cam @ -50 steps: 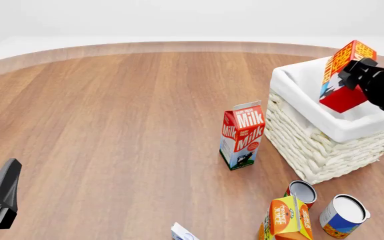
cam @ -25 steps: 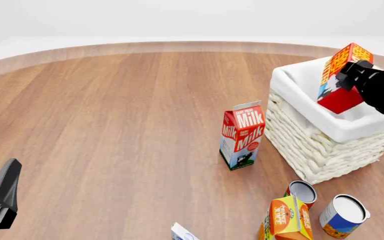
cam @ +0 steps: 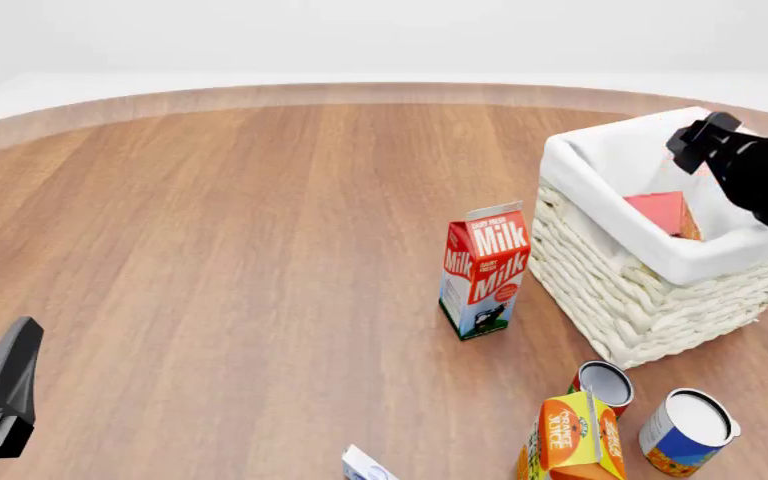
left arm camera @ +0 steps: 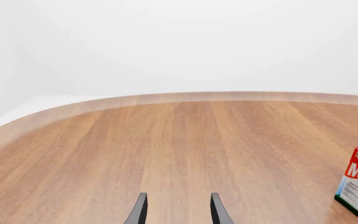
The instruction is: Pick up the cream cheese box and the butter, and put them in the basket.
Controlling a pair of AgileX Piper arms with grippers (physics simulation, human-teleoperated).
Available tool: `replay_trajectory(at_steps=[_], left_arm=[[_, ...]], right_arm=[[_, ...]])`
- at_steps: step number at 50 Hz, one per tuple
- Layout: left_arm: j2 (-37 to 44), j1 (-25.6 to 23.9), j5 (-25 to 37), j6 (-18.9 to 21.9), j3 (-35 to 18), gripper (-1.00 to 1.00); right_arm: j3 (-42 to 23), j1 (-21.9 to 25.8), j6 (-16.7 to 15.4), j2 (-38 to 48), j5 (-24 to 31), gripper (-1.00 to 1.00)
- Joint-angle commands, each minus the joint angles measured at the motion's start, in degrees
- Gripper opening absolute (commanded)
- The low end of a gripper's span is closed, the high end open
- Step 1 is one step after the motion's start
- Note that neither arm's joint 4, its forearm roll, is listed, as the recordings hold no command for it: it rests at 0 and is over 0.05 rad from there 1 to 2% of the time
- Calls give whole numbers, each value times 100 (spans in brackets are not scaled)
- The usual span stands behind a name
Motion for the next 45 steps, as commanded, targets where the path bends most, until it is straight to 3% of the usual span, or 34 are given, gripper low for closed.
replay_trajectory(at_steps=[1, 15, 31, 45], left_arm=[[0, 0, 0, 0, 0, 100], [0, 0, 0, 0, 0, 100], [0, 0, 0, 0, 0, 100], [0, 0, 0, 0, 0, 100]], right_arm=[[-17, 6, 43, -18, -17, 100], [-49, 139, 11, -228, 184, 100], [-647, 954, -345, -1433, 1596, 100], [-963, 1524, -625, -1834, 2225, 100]])
